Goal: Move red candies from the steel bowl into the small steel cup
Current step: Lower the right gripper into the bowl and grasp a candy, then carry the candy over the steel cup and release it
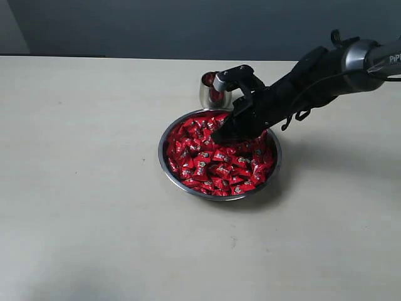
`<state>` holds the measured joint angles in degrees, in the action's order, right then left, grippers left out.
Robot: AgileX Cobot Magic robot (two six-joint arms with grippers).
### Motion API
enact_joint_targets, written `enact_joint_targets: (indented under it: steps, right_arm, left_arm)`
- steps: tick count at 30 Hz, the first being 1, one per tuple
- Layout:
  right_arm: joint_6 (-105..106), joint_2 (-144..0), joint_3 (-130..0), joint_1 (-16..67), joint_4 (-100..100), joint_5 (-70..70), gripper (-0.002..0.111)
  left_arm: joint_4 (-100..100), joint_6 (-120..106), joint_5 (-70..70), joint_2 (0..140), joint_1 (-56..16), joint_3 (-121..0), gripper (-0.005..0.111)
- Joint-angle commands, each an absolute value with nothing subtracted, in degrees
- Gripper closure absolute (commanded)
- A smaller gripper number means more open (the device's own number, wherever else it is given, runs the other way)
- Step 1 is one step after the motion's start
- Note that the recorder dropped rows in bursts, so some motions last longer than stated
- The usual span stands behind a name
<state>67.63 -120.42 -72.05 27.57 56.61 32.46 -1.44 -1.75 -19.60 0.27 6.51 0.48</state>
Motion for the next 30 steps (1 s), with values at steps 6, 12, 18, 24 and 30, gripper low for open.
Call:
enact_joint_targets:
  steps: [6,12,18,24,30]
  right_arm:
    - [68.2,-116.7,-72.3,27.5,57.1,35.8,0.108]
    - [65.9,-111.0,-71.2,27.4,55.4,41.6,0.108]
    - [65.9,-105.1,-68.8,27.4,55.6,35.0,0.108]
    - [64.4,-104.4,-70.5,27.4,57.9,24.8,0.108]
    - [61.1,-110.2,-79.9,27.4,56.4,27.2,0.108]
  left_arm:
    - [-1.6,-1.7,-19.3,0.0,6.2,0.0,0.106]
    - [-1.6,-1.7,-19.3,0.0,6.2,0.0,0.106]
    - [-1.6,-1.7,-19.3,0.0,6.2,0.0,0.106]
    - [-1.6,-1.7,-19.3,0.0,6.2,0.0,0.106]
    - [-1.6,-1.7,-19.3,0.0,6.2,0.0,0.106]
